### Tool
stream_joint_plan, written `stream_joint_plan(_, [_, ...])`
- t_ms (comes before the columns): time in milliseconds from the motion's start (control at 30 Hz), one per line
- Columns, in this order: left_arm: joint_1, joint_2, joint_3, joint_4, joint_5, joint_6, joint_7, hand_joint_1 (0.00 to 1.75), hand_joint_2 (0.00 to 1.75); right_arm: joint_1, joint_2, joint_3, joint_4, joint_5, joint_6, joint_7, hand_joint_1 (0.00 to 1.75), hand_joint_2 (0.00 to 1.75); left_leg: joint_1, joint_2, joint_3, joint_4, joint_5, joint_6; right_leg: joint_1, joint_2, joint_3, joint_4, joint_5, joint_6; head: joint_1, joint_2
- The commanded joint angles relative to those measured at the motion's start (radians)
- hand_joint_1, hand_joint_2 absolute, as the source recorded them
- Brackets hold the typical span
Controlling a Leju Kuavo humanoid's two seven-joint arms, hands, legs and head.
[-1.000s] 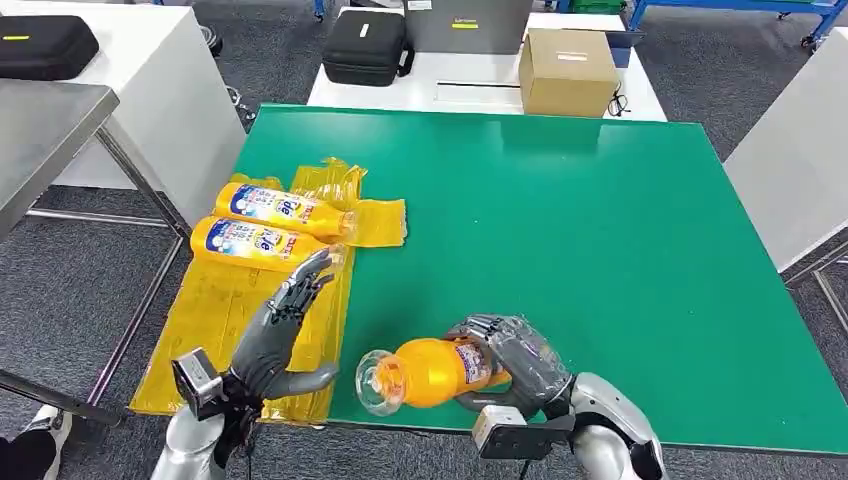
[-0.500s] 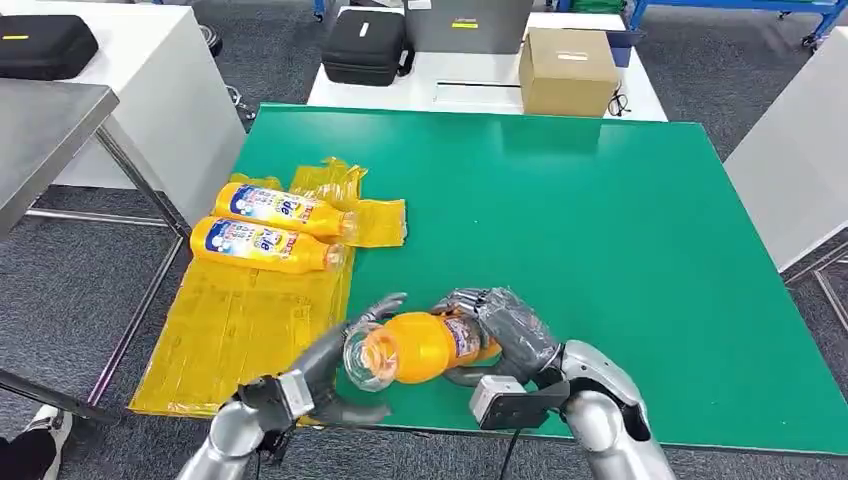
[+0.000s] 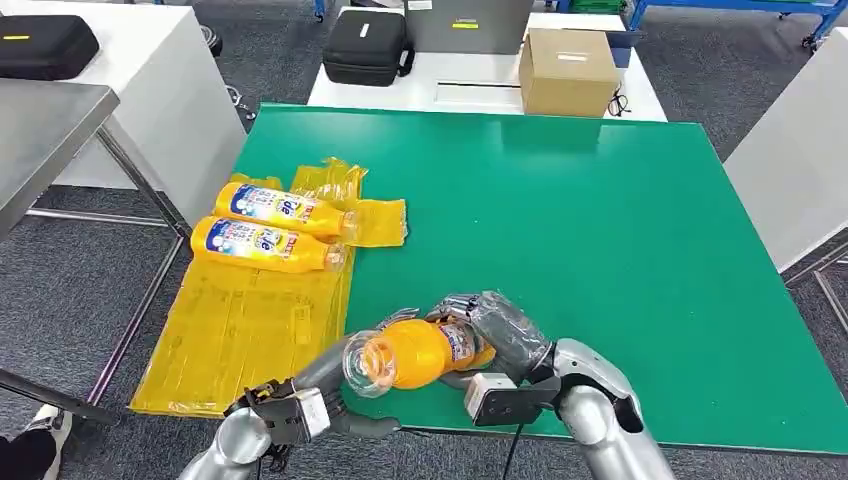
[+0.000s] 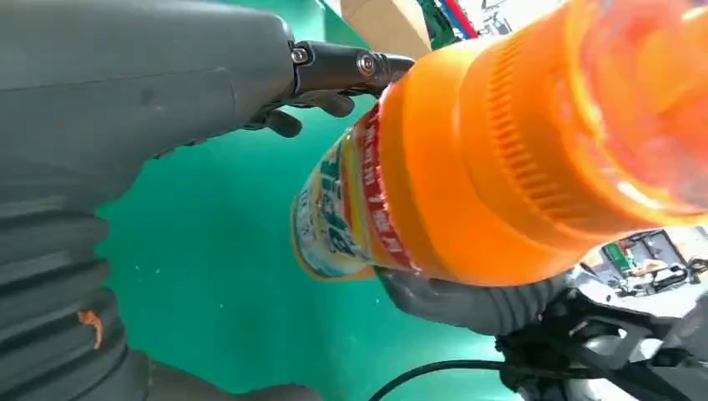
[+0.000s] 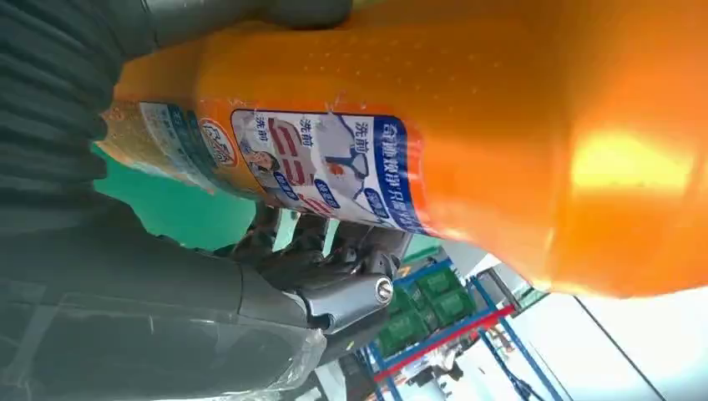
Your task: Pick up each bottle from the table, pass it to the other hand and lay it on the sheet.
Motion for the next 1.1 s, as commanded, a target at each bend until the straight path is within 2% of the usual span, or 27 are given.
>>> stream_joint_plan(33, [-0.015, 0.03, -0.038, -0.013, 0.052, -0.001, -0.066, 0.0, 1.75, -0.046, -0.032, 0.059, 0.156, 0.052, -0.041, 0.058, 1.73, 1.75, 0.001, 0.001, 0.002, -0.001, -0.001, -0.001, 0.001, 0.001, 0.002, -0.001, 0.0, -0.001, 0.0, 0.0])
stream_joint_plan(267, [-0.01, 0.016, -0.034, -0.107, 0.07, 0.002, -0.087, 0.0, 1.75, -0.099, -0.017, 0.043, 0.265, 0.053, -0.05, 0.074, 1.75, 1.75, 0.001, 0.004, 0.003, 0.001, -0.002, -0.001, 0.001, 0.004, 0.002, 0.0, 0.0, -0.002, 0.0, 0.0])
stream_joint_plan(433, [0.026, 0.016, -0.013, -0.159, 0.083, 0.011, -0.116, 0.0, 1.75, -0.106, -0.019, 0.037, 0.306, 0.054, -0.051, 0.081, 1.75, 1.75, 0.001, 0.002, 0.003, 0.0, -0.001, -0.001, 0.0, 0.001, 0.003, -0.001, 0.0, -0.001, 0.0, 0.0])
stream_joint_plan(733, [0.034, 0.008, -0.003, -0.169, 0.079, 0.008, -0.121, 0.0, 1.75, -0.112, -0.013, 0.042, 0.323, 0.058, -0.055, 0.084, 1.75, 1.75, 0.001, 0.001, 0.003, 0.0, -0.001, -0.001, 0.001, 0.001, 0.003, -0.001, 0.0, -0.001, 0.0, 0.0])
stream_joint_plan(1100, [0.092, -0.006, 0.043, -0.201, 0.071, 0.012, -0.119, 0.0, 1.75, -0.068, -0.031, 0.043, 0.241, 0.036, -0.032, 0.052, 1.75, 1.75, 0.001, 0.0, 0.003, 0.0, -0.001, -0.001, 0.001, 0.0, 0.003, -0.001, -0.001, -0.001, 0.0, 0.0])
